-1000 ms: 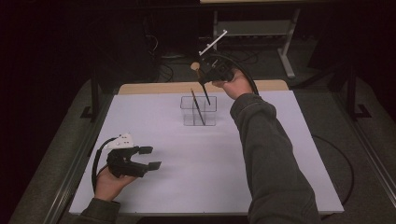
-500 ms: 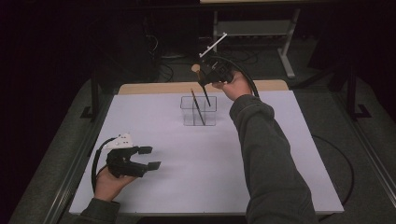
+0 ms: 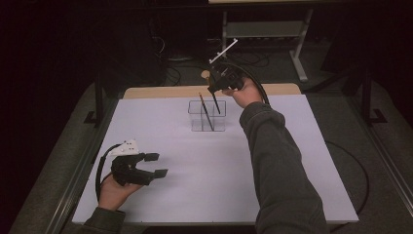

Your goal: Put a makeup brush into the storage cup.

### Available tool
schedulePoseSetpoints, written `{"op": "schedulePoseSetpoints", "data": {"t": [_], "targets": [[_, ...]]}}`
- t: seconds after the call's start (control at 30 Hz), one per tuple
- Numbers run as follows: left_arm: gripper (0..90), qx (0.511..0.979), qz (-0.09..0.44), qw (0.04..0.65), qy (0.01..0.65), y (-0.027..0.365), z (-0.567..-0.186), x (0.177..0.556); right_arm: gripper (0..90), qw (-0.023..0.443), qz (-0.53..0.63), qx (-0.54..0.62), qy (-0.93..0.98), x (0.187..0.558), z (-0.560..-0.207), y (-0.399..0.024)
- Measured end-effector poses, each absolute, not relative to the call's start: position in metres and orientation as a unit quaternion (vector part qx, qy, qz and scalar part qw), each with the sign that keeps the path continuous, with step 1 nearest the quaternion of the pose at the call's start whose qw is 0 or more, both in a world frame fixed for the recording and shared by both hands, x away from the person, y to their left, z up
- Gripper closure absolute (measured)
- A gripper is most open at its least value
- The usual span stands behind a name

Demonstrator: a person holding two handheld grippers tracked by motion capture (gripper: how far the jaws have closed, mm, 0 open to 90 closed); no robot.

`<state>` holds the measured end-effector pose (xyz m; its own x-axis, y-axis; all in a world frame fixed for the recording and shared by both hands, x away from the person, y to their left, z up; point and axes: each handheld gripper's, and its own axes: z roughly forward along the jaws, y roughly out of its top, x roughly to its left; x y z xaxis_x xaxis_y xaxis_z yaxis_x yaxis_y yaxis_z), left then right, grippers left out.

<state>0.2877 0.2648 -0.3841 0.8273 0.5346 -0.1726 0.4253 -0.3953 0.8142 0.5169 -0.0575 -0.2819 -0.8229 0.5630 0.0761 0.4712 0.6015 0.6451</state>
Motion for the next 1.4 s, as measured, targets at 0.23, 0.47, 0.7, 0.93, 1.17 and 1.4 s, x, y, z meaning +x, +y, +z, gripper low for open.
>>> {"op": "schedulePoseSetpoints", "data": {"t": [0.23, 0.47, 0.7, 0.93, 1.17, 1.4], "targets": [[27.2, 0.835, 0.059, 0.467, 0.285, 0.265, -0.384, 0.288, 82.6, 0.068, 0.341, 0.293, 0.891, 0.517, -0.288, -0.062], [27.2, 0.833, 0.057, 0.469, 0.288, 0.264, -0.385, 0.288, 82.6, 0.065, 0.342, 0.302, 0.888, 0.516, -0.294, -0.066], [27.2, 0.834, 0.057, 0.468, 0.288, 0.264, -0.385, 0.288, 82.7, 0.062, 0.344, 0.307, 0.885, 0.515, -0.297, -0.069], [27.2, 0.839, 0.058, 0.461, 0.281, 0.264, -0.385, 0.288, 82.6, 0.058, 0.341, 0.309, 0.886, 0.515, -0.303, -0.07], [27.2, 0.836, 0.057, 0.466, 0.285, 0.263, -0.385, 0.288, 82.6, 0.059, 0.34, 0.307, 0.887, 0.514, -0.309, -0.069], [27.1, 0.836, 0.054, 0.466, 0.285, 0.263, -0.386, 0.288, 82.6, 0.059, 0.34, 0.31, 0.886, 0.513, -0.312, -0.069]]}}
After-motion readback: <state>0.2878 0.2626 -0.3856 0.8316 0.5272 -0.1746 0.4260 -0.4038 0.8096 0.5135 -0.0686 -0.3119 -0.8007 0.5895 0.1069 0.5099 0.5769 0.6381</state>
